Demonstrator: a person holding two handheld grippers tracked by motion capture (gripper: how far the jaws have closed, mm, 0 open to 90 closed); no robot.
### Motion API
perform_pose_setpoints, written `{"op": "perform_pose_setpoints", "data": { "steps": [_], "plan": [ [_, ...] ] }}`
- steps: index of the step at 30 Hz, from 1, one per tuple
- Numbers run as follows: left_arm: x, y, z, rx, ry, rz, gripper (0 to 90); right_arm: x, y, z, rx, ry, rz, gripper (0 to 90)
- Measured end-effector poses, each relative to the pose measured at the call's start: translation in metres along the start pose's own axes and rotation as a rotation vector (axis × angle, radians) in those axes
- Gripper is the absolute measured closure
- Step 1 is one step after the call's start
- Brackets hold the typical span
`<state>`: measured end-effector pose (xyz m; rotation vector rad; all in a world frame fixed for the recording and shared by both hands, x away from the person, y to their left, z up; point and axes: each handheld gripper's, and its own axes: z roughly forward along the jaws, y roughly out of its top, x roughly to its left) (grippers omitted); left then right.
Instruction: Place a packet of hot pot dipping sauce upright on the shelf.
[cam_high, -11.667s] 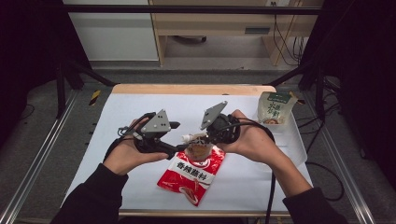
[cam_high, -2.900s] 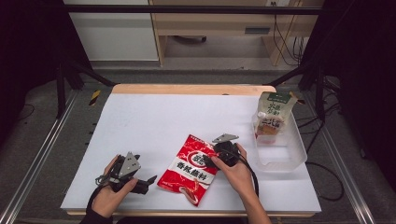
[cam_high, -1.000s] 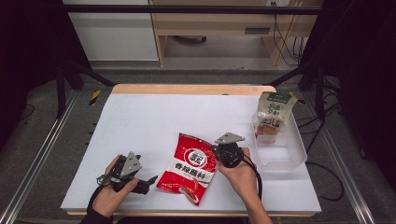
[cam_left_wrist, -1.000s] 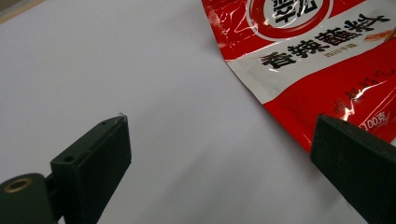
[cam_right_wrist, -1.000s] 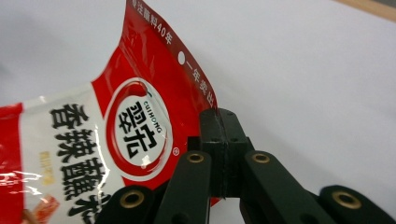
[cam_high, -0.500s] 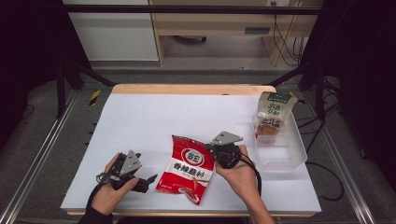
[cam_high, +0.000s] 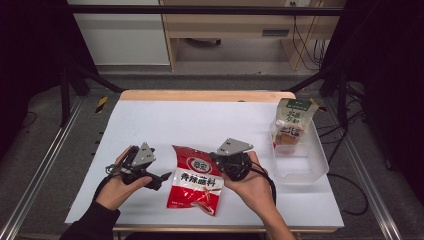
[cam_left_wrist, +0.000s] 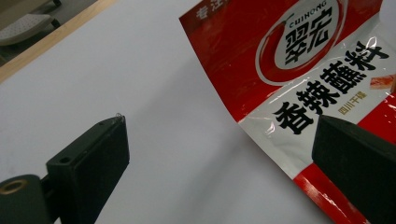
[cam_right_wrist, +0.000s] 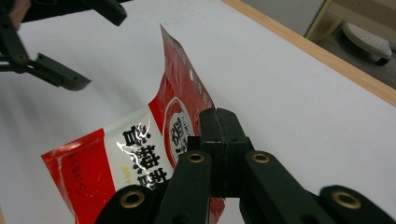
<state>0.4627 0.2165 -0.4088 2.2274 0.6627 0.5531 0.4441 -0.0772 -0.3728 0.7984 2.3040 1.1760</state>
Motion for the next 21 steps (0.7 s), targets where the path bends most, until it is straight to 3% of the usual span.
{"op": "perform_pose_setpoints", "data": {
  "steps": [5,10,17,21],
  "plan": [
    [0.006,0.006,0.000,-0.006,-0.018,0.009,4.3,0.004,0.005,-0.001,-0.005,0.015,-0.022,90.0],
    [0.010,0.013,0.000,-0.013,-0.010,0.028,7.5,0.008,0.007,-0.003,-0.015,0.030,-0.034,90.0],
    [0.008,0.026,0.006,-0.021,-0.041,0.093,18.9,0.015,0.008,-0.004,-0.017,0.046,-0.052,90.0],
    [0.009,0.032,0.011,-0.041,-0.060,0.106,26.1,0.018,0.009,-0.005,-0.020,0.051,-0.063,90.0]
  ]
}}
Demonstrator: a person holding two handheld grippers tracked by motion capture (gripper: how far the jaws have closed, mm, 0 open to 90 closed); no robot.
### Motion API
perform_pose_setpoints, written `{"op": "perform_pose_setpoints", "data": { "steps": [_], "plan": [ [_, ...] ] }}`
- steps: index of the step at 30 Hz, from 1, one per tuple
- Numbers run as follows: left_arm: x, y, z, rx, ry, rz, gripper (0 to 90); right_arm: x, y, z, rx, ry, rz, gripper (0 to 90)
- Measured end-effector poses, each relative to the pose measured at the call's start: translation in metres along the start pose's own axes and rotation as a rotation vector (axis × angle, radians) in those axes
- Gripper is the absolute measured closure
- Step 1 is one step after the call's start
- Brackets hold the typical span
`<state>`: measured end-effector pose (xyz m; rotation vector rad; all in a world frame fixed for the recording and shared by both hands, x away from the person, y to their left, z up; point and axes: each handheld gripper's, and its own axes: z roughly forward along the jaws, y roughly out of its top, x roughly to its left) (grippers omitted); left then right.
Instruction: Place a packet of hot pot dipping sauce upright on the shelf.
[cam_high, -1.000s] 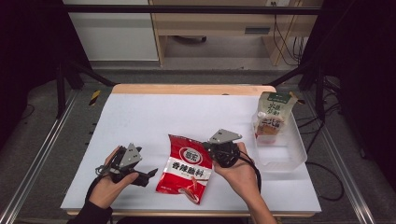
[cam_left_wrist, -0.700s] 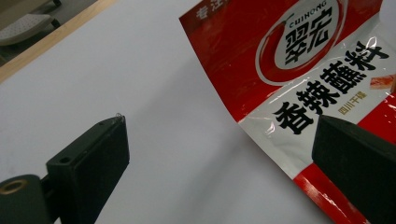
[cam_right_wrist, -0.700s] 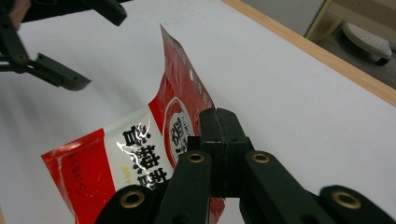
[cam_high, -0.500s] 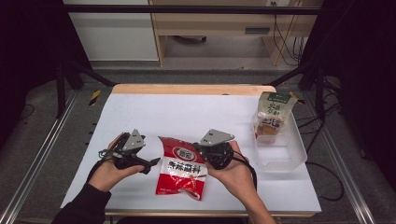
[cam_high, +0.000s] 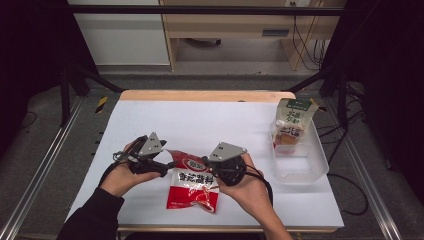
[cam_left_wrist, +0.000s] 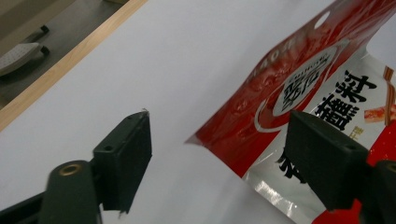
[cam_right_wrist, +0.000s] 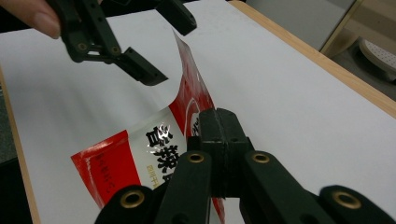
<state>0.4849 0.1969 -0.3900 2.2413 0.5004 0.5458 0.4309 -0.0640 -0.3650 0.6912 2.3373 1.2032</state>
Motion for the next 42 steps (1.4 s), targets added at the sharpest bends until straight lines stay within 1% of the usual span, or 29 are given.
{"op": "perform_pose_setpoints", "data": {
  "steps": [1,3,5,6,7,8,12,17,20,22,25,29,30,32,33,35,38,39,42],
  "plan": [
    [0.001,0.001,0.001,-0.002,-0.001,0.005,28.2,0.000,0.000,0.000,-0.002,0.003,0.001,90.0],
    [0.003,0.002,0.004,0.002,-0.020,0.008,30.7,0.001,0.001,-0.001,-0.006,0.009,0.000,90.0],
    [0.003,0.004,0.005,-0.007,-0.028,0.018,35.1,0.001,0.001,-0.001,-0.007,0.016,-0.003,90.0],
    [0.003,0.005,0.005,-0.013,-0.034,0.016,36.6,0.002,0.001,-0.002,-0.006,0.020,-0.003,90.0],
    [0.004,0.005,0.005,-0.026,-0.067,-0.001,40.7,0.002,0.001,-0.002,-0.006,0.021,-0.004,90.0],
    [0.005,0.005,0.006,-0.032,-0.083,-0.004,47.2,0.002,0.000,-0.002,-0.006,0.021,-0.002,90.0],
    [0.005,0.005,0.009,0.003,-0.095,0.019,58.4,0.001,0.000,-0.003,-0.007,0.025,0.001,90.0],
    [0.006,0.007,0.008,0.016,-0.111,0.006,78.7,-0.001,-0.001,-0.005,-0.008,0.021,0.000,90.0],
    [0.003,0.010,0.005,0.031,-0.118,0.005,86.8,-0.004,-0.003,-0.006,-0.004,0.016,0.011,90.0],
    [0.000,0.013,0.003,0.035,-0.123,0.001,89.9,-0.007,-0.003,-0.008,-0.008,0.016,0.016,90.0],
    [-0.002,0.016,0.001,0.035,-0.113,0.008,90.0,-0.009,-0.004,-0.011,-0.011,0.017,0.025,90.0],
    [-0.003,0.020,-0.006,0.031,-0.101,0.042,90.0,-0.013,-0.004,-0.013,-0.022,0.028,0.030,90.0],
    [-0.004,0.021,-0.007,0.032,-0.101,0.052,90.0,-0.014,-0.004,-0.014,-0.024,0.032,0.032,87.3],
    [-0.005,0.021,-0.010,0.030,-0.102,0.064,90.0,-0.016,-0.004,-0.014,-0.030,0.020,0.025,78.9],
    [-0.005,0.021,-0.011,0.029,-0.101,0.066,90.0,-0.017,-0.004,-0.015,-0.035,0.013,0.012,75.9],
    [-0.005,0.021,-0.013,0.023,-0.098,0.070,90.0,-0.019,-0.005,-0.015,-0.036,0.000,0.001,67.6],
    [-0.003,0.021,-0.017,0.018,-0.094,0.074,90.0,-0.023,-0.007,-0.014,-0.030,-0.013,0.000,57.3],
    [-0.003,0.022,-0.018,0.019,-0.094,0.075,90.0,-0.024,-0.008,-0.014,-0.027,-0.020,0.007,51.8],
    [-0.001,0.024,-0.024,0.012,-0.076,0.075,90.0,-0.026,-0.010,-0.013,-0.024,-0.024,0.015,42.5]
  ]
}}
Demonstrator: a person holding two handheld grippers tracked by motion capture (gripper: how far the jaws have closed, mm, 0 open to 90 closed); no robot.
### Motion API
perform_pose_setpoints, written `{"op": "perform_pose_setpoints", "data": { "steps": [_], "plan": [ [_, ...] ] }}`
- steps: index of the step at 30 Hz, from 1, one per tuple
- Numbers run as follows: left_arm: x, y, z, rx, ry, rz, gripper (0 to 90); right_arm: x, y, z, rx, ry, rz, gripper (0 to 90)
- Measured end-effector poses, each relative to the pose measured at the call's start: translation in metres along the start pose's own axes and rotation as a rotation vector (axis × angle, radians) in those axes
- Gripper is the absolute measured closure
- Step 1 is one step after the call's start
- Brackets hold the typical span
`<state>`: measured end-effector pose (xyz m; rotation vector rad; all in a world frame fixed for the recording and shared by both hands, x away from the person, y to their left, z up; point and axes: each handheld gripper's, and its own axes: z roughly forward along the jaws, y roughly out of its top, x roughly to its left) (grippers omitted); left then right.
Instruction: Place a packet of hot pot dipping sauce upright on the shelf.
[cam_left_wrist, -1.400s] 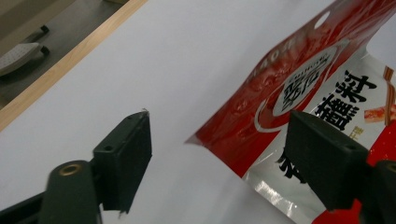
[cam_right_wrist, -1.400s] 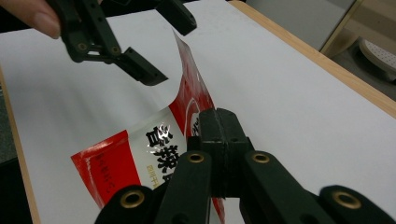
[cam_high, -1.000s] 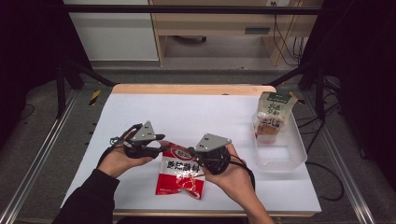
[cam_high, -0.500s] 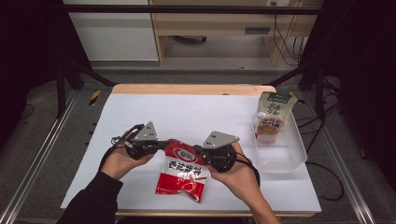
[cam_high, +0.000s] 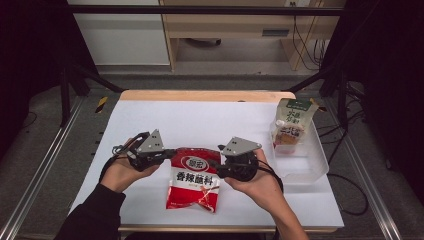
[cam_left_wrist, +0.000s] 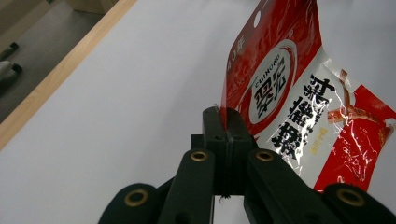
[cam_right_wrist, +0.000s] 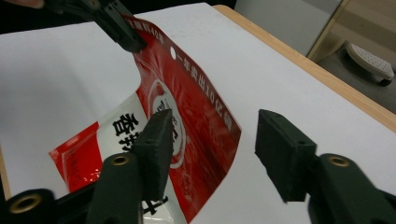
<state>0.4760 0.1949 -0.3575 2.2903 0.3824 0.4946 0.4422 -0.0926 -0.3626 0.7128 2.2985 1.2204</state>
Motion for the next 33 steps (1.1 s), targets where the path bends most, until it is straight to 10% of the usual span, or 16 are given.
{"op": "perform_pose_setpoints", "data": {
  "steps": [14,33],
  "plan": [
    [0.001,0.014,-0.022,-0.033,0.020,0.031,90.0,-0.012,0.003,0.020,0.055,0.077,0.017,33.2],
    [0.004,0.015,-0.029,-0.053,0.011,0.021,90.0,-0.012,0.011,0.027,0.068,0.160,-0.011,88.0]
  ]
}}
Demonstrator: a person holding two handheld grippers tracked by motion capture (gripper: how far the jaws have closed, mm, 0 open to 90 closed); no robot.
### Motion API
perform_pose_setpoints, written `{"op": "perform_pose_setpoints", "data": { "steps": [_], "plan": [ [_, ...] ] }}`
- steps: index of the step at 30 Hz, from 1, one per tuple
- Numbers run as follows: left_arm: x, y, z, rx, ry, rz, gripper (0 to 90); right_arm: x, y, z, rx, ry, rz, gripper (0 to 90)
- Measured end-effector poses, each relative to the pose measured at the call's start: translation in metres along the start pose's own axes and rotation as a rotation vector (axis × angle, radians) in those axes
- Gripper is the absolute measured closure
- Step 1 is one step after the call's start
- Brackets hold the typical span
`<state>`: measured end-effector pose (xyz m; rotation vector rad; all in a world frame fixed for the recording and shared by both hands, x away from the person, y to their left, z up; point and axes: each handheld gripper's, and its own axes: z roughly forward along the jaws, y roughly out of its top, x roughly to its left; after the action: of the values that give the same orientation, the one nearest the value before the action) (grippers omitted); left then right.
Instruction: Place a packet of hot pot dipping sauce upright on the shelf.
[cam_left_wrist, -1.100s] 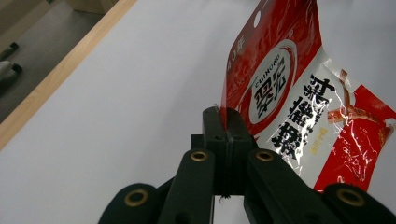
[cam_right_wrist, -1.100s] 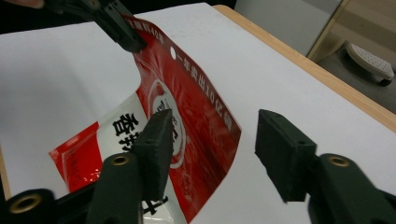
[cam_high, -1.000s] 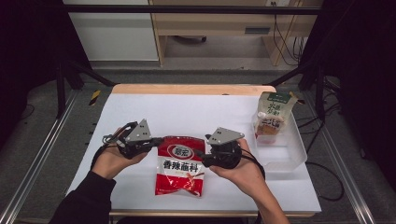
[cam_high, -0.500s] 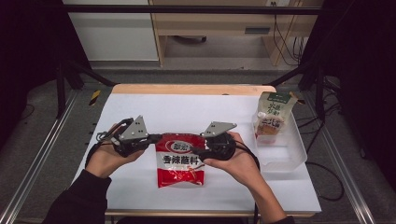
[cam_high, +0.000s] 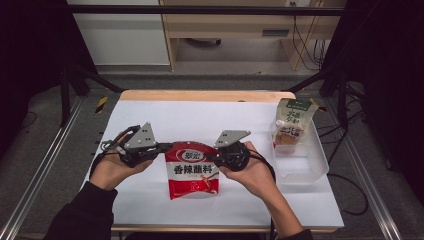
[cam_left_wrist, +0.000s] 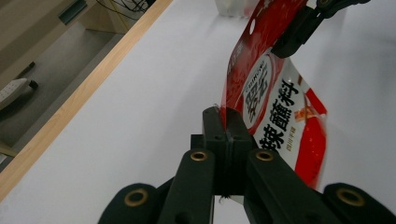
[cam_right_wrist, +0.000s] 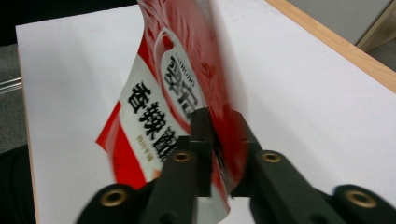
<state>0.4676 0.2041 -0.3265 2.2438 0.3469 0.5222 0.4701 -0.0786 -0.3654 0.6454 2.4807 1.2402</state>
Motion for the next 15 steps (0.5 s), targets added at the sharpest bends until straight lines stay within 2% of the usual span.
{"op": "perform_pose_setpoints", "data": {
  "steps": [5,8,9,12,15],
  "plan": [
    [0.001,-0.001,-0.003,-0.002,0.005,-0.012,90.0,0.003,0.004,-0.002,-0.002,0.012,-0.008,89.4],
    [0.002,-0.002,-0.007,-0.026,0.004,-0.028,88.4,0.004,0.008,-0.006,-0.008,0.030,-0.009,89.6],
    [0.002,-0.003,-0.009,-0.041,0.011,-0.051,84.7,0.004,0.010,-0.007,-0.008,0.033,-0.011,89.6],
    [0.002,-0.005,-0.013,-0.075,0.036,-0.074,69.2,0.007,0.015,-0.011,-0.020,0.048,-0.017,89.7],
    [0.000,-0.006,-0.017,-0.108,0.061,-0.102,49.1,0.008,0.022,-0.017,-0.025,0.051,-0.027,89.7]
  ]
}}
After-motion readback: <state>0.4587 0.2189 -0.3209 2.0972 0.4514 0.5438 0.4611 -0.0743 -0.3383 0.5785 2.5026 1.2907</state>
